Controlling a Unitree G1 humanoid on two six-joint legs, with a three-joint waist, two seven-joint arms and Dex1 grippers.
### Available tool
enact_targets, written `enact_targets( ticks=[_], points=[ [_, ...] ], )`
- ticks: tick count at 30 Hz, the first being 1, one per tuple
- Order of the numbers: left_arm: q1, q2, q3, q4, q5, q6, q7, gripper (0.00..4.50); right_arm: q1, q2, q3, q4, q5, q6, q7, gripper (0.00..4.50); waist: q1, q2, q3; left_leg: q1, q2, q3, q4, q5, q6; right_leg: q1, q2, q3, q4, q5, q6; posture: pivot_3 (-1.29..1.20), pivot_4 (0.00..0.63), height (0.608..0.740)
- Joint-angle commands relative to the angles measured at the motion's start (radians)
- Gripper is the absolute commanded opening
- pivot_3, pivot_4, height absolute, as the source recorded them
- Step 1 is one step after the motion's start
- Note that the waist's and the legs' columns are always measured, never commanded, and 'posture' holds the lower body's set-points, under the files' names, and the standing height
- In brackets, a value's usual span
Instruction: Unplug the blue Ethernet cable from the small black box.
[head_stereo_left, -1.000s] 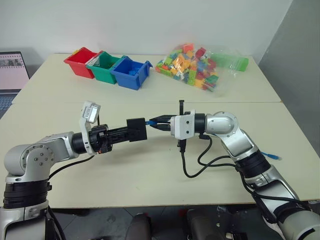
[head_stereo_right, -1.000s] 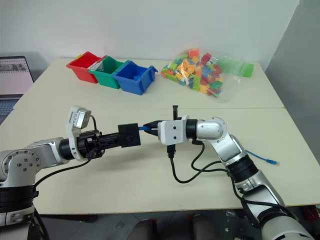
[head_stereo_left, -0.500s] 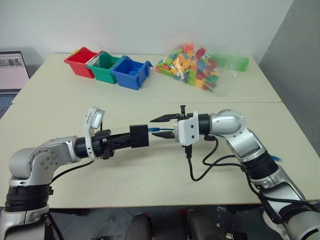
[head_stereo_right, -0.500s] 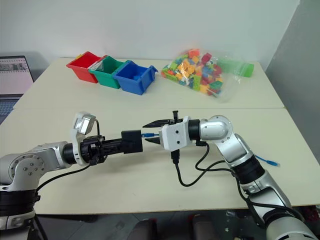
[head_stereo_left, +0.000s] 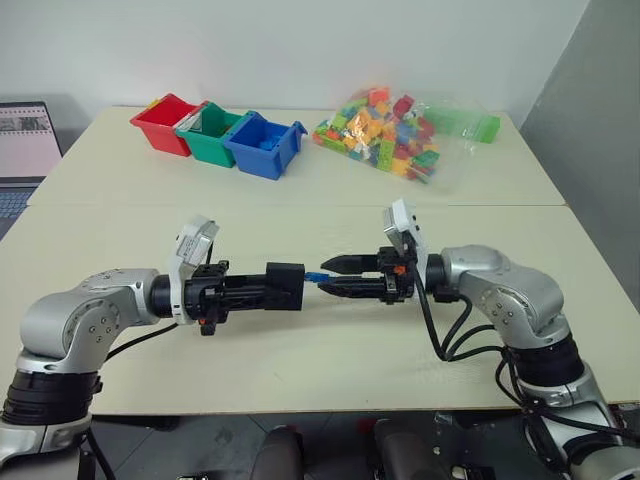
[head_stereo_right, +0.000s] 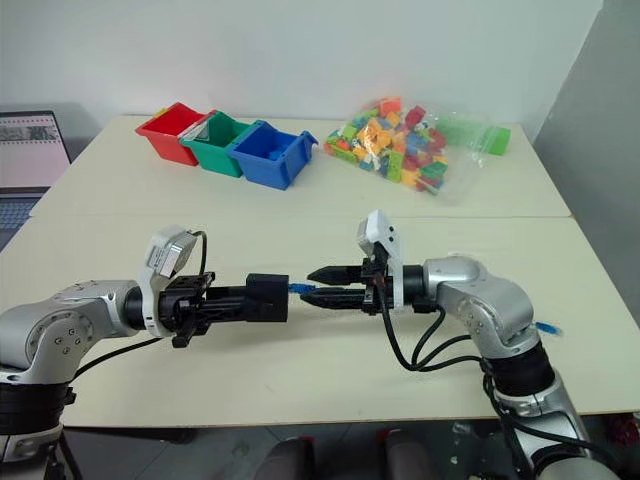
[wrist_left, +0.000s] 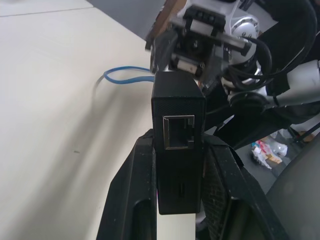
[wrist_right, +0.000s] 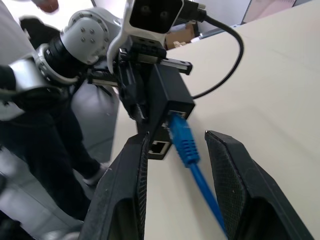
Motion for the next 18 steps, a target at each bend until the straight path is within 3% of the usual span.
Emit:
enact_targets(
  ticks=[1, 18],
  points=[
    [-0.014, -0.005, 0.047, -0.007, -0.058, 0.027, 0.010, 0.79, 0.010, 0.056, -0.072, -0.049, 0.117, 0.079, -0.078, 1.87, -0.002, 0.000, 0.000, 0.000, 0.000, 0.000, 0.000, 0.000, 0.000, 0.000, 0.000, 0.000, 0.000, 0.000, 0.000, 0.00, 0.150, 0.740],
    [-0.028, -0.011, 0.045, 0.009, -0.071, 0.039, 0.014, 0.79, 0.006, 0.102, -0.085, -0.018, 0.171, 0.115, -0.164, 1.87, -0.009, 0.000, 0.000, 0.000, 0.000, 0.000, 0.000, 0.000, 0.000, 0.000, 0.000, 0.000, -0.001, 0.000, 0.001, 0.00, 0.150, 0.740]
  ],
)
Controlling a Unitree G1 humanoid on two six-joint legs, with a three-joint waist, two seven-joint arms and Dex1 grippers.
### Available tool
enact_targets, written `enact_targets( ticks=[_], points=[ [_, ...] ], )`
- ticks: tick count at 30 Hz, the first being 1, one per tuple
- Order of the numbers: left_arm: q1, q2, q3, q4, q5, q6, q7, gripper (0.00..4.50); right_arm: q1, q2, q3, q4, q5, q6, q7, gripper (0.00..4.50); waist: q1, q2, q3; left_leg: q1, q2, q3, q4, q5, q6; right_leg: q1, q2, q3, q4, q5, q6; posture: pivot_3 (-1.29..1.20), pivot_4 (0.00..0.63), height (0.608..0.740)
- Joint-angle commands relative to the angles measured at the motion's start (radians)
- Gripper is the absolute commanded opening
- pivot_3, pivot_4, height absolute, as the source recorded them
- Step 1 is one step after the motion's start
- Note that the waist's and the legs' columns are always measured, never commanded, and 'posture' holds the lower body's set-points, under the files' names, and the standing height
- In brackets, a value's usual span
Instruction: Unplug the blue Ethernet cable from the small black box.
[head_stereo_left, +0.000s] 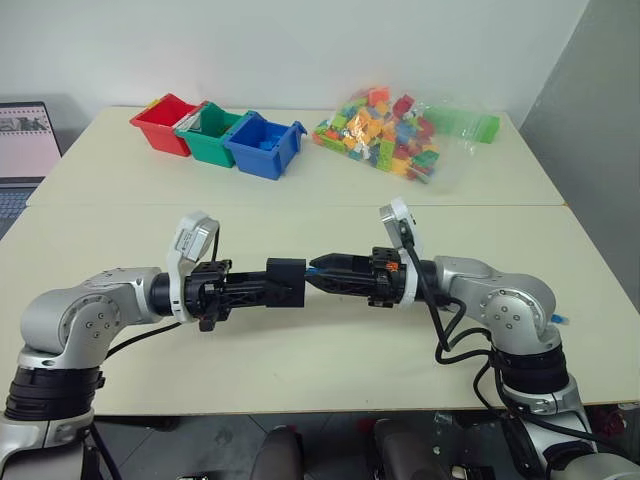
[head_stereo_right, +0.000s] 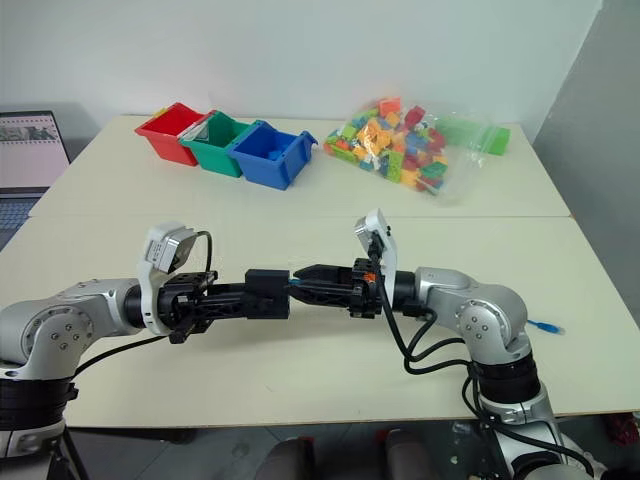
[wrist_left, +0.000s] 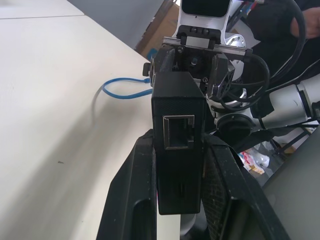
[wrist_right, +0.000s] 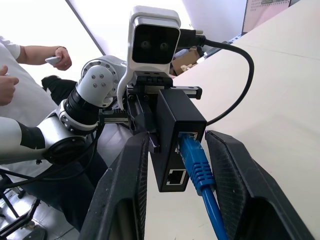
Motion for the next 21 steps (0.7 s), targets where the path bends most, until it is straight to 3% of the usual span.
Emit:
enact_targets(
  ticks=[1, 16, 21],
  points=[
    [-0.019, -0.002, 0.033, -0.006, -0.024, -0.008, -0.003, 0.79, -0.013, 0.006, 0.002, -0.010, 0.014, -0.012, -0.007, 1.87, 0.000, 0.000, 0.000, 0.000, 0.000, 0.000, 0.000, 0.000, 0.000, 0.000, 0.000, 0.000, 0.000, 0.000, 0.000, 0.00, 0.150, 0.740],
    [-0.010, 0.004, 0.029, -0.010, -0.008, -0.025, -0.007, 0.79, -0.033, 0.010, 0.005, 0.014, 0.019, -0.007, -0.021, 1.87, 0.000, 0.000, 0.000, -0.001, 0.000, 0.000, 0.000, 0.000, 0.000, 0.000, 0.000, 0.000, -0.001, 0.000, 0.000, 0.00, 0.150, 0.740],
    [-0.007, 0.005, 0.027, -0.011, -0.005, -0.025, -0.009, 0.79, -0.034, 0.000, -0.002, 0.016, 0.033, 0.002, -0.009, 0.94, 0.000, 0.000, 0.000, -0.001, 0.000, 0.000, 0.000, 0.000, 0.000, 0.000, 0.000, 0.000, -0.002, 0.000, 0.000, 0.00, 0.150, 0.740]
  ],
)
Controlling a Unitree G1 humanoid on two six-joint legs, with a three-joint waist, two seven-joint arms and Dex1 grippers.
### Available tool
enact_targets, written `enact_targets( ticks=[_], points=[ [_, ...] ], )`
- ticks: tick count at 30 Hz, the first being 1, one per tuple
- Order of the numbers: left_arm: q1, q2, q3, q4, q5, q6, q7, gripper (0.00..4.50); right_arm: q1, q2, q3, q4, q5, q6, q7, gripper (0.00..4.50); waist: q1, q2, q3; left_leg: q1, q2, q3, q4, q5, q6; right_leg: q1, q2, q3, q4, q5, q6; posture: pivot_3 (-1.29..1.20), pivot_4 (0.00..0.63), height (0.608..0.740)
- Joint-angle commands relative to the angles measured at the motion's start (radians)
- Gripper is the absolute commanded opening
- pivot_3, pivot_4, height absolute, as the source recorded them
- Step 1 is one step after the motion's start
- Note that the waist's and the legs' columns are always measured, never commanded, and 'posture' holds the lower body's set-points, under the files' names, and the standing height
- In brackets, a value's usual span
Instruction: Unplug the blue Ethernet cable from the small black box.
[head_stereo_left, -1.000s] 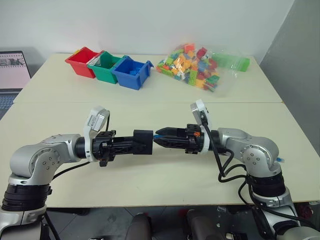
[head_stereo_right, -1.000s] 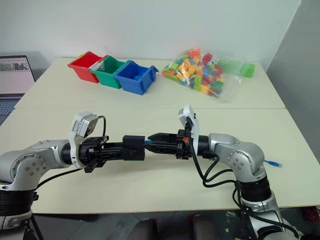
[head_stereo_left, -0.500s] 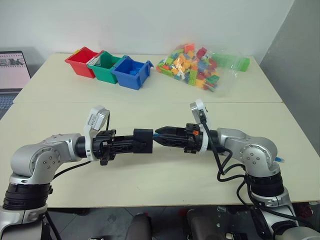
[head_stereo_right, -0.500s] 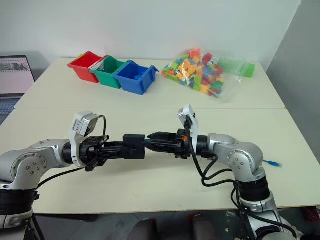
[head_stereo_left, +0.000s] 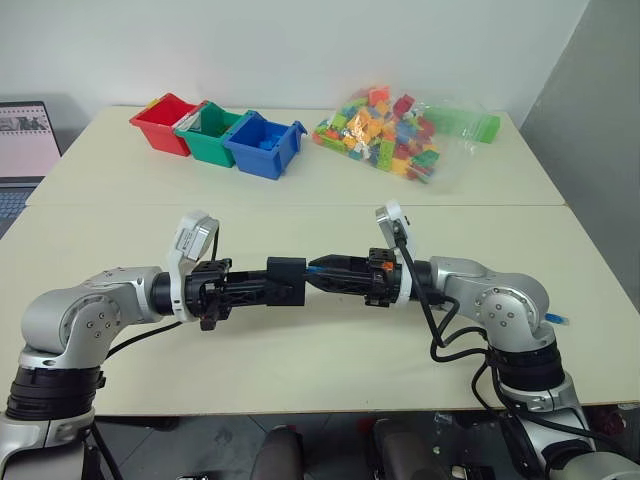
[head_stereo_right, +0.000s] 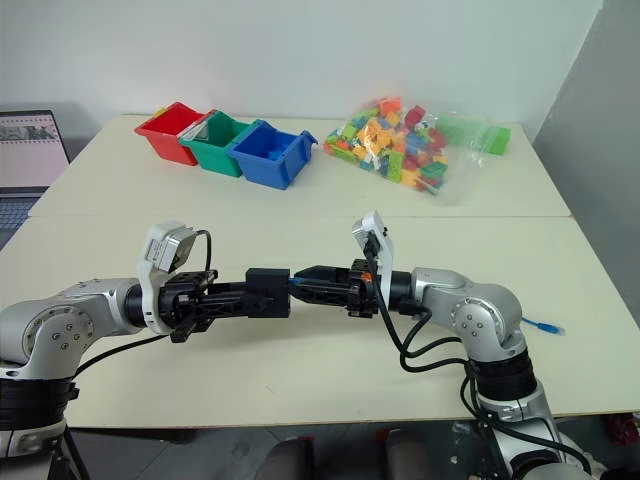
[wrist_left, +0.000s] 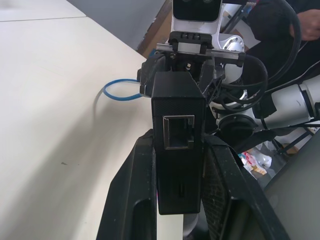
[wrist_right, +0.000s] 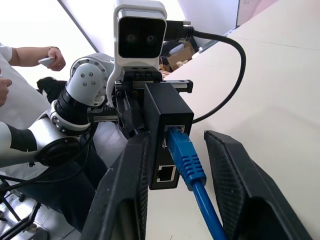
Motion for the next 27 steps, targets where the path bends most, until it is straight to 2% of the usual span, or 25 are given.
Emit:
enact_targets(
  ticks=[1, 5, 17, 23, 27],
  points=[
    [-0.006, 0.006, 0.027, -0.012, -0.012, -0.017, -0.012, 0.79, -0.026, -0.008, -0.016, -0.020, 0.032, 0.003, 0.011, 0.68, 0.000, 0.000, 0.000, 0.000, 0.000, 0.000, 0.000, 0.000, 0.000, 0.000, 0.000, 0.000, 0.000, 0.000, 0.000, 0.00, 0.150, 0.740],
    [-0.007, 0.003, 0.028, -0.009, -0.014, -0.016, -0.013, 0.79, -0.028, -0.020, -0.015, -0.018, 0.043, 0.007, 0.020, 0.07, 0.000, 0.000, 0.000, 0.000, 0.000, 0.000, 0.000, 0.000, 0.000, 0.000, 0.000, 0.000, 0.000, 0.000, 0.000, 0.00, 0.150, 0.740],
    [0.001, 0.004, 0.042, -0.013, -0.030, -0.010, -0.007, 0.79, -0.037, -0.048, 0.006, -0.012, 0.022, -0.016, 0.036, 0.06, 0.000, 0.000, 0.000, -0.001, 0.000, 0.000, 0.000, 0.000, 0.000, 0.000, 0.000, 0.000, -0.001, 0.000, 0.000, 0.00, 0.150, 0.740],
    [0.048, 0.042, 0.088, 0.015, -0.006, -0.038, -0.010, 0.79, 0.004, -0.155, -0.021, 0.047, -0.036, -0.061, 0.078, 0.05, 0.001, 0.000, 0.000, -0.001, 0.000, 0.000, 0.000, 0.000, 0.000, 0.000, 0.000, 0.000, -0.002, 0.000, 0.000, 0.00, 0.150, 0.740],
    [0.090, 0.050, 0.117, 0.022, 0.013, -0.056, 0.003, 0.79, 0.013, -0.208, -0.046, 0.151, -0.128, -0.159, 0.080, 0.03, 0.001, 0.000, 0.000, -0.001, 0.000, 0.000, 0.000, 0.000, 0.000, -0.001, 0.000, 0.000, -0.002, 0.000, 0.000, 0.00, 0.150, 0.740]
  ],
)
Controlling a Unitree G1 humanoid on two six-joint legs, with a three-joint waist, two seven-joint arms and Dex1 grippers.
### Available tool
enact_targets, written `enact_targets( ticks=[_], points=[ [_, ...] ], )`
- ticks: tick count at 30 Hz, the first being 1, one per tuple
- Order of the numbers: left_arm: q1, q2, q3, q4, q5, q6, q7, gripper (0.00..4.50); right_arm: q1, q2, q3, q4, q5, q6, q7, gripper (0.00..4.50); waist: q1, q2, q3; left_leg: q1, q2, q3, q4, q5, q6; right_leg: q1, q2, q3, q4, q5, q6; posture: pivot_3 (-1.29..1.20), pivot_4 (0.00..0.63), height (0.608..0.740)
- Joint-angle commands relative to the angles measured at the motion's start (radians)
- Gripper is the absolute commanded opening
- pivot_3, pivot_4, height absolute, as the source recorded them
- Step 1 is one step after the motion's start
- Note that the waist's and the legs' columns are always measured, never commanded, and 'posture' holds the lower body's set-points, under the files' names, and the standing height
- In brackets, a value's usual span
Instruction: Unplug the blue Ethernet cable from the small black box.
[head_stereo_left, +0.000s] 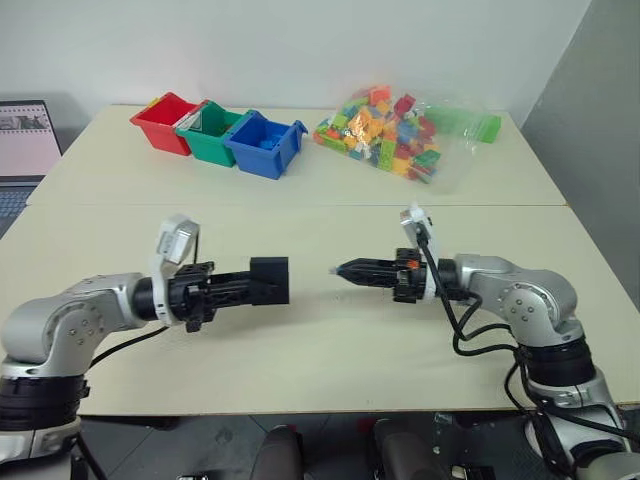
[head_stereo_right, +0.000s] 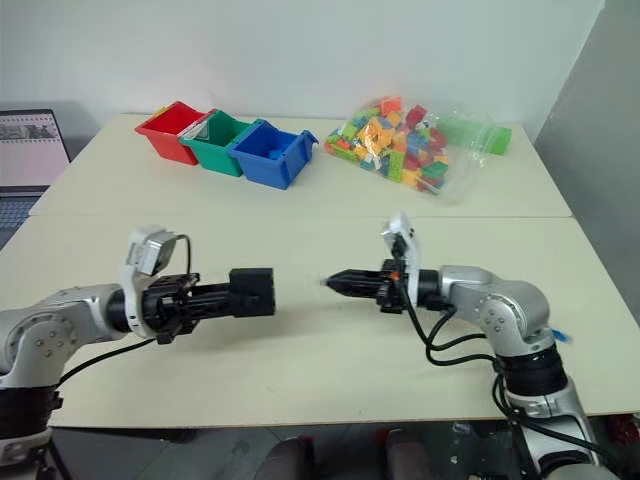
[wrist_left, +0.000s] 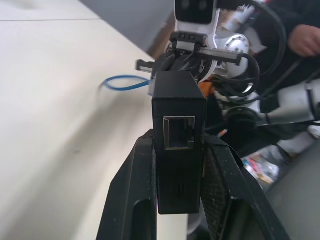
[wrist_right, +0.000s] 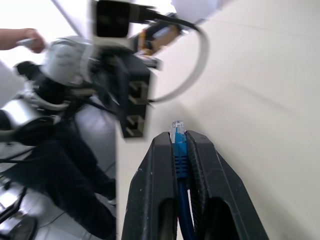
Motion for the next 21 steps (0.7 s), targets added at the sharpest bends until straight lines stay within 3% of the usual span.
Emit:
enact_targets(
  ticks=[1, 7, 12, 13, 17, 21],
  points=[
    [0.021, 0.013, 0.042, -0.013, 0.011, -0.033, 0.006, 0.79, -0.011, -0.028, -0.043, 0.084, -0.095, -0.130, 0.006, 0.03, 0.000, 0.000, 0.000, 0.000, 0.000, 0.000, 0.000, 0.000, 0.000, 0.000, 0.000, 0.000, 0.000, 0.000, 0.000, 0.00, 0.150, 0.740],
    [0.021, -0.043, 0.042, -0.020, 0.049, -0.075, 0.109, 0.79, -0.124, 0.020, -0.015, 0.559, -0.527, -0.645, -0.330, 0.03, -0.003, 0.000, 0.000, 0.000, 0.000, 0.001, 0.001, 0.000, 0.000, 0.000, 0.000, 0.001, 0.000, 0.000, 0.000, 0.00, 0.150, 0.740],
    [0.013, -0.094, 0.035, -0.034, 0.096, -0.131, 0.186, 0.79, -0.192, 0.054, -0.030, 0.830, -0.665, -0.841, -0.462, 0.03, -0.001, 0.000, 0.000, -0.002, 0.000, 0.002, 0.000, 0.000, 0.000, -0.001, 0.000, 0.002, 0.000, 0.003, -0.005, 0.00, 0.150, 0.740],
    [0.011, -0.103, 0.036, -0.035, 0.101, -0.139, 0.199, 0.79, -0.195, 0.061, -0.033, 0.848, -0.670, -0.859, -0.457, 0.73, -0.001, 0.000, 0.000, -0.002, 0.000, 0.002, 0.000, 0.000, 0.000, -0.001, 0.000, 0.002, 0.000, 0.003, -0.005, 0.00, 0.150, 0.740],
    [0.000, -0.135, 0.031, -0.037, 0.146, -0.191, 0.254, 0.79, -0.191, 0.074, -0.057, 0.822, -0.657, -0.893, -0.406, 1.65, -0.002, 0.000, 0.001, -0.002, 0.000, 0.003, 0.000, 0.000, 0.000, -0.002, -0.001, 0.001, 0.000, 0.003, -0.005, 0.00, 0.150, 0.740],
    [-0.052, -0.222, 0.026, 0.035, 0.276, -0.344, 0.398, 0.79, -0.146, 0.064, -0.062, 0.644, -0.585, -0.870, -0.251, 2.52, 0.001, 0.000, 0.001, -0.002, 0.000, 0.002, 0.000, 0.000, 0.000, -0.002, -0.001, 0.001, 0.000, 0.003, -0.005, 0.00, 0.150, 0.740]
  ],
)
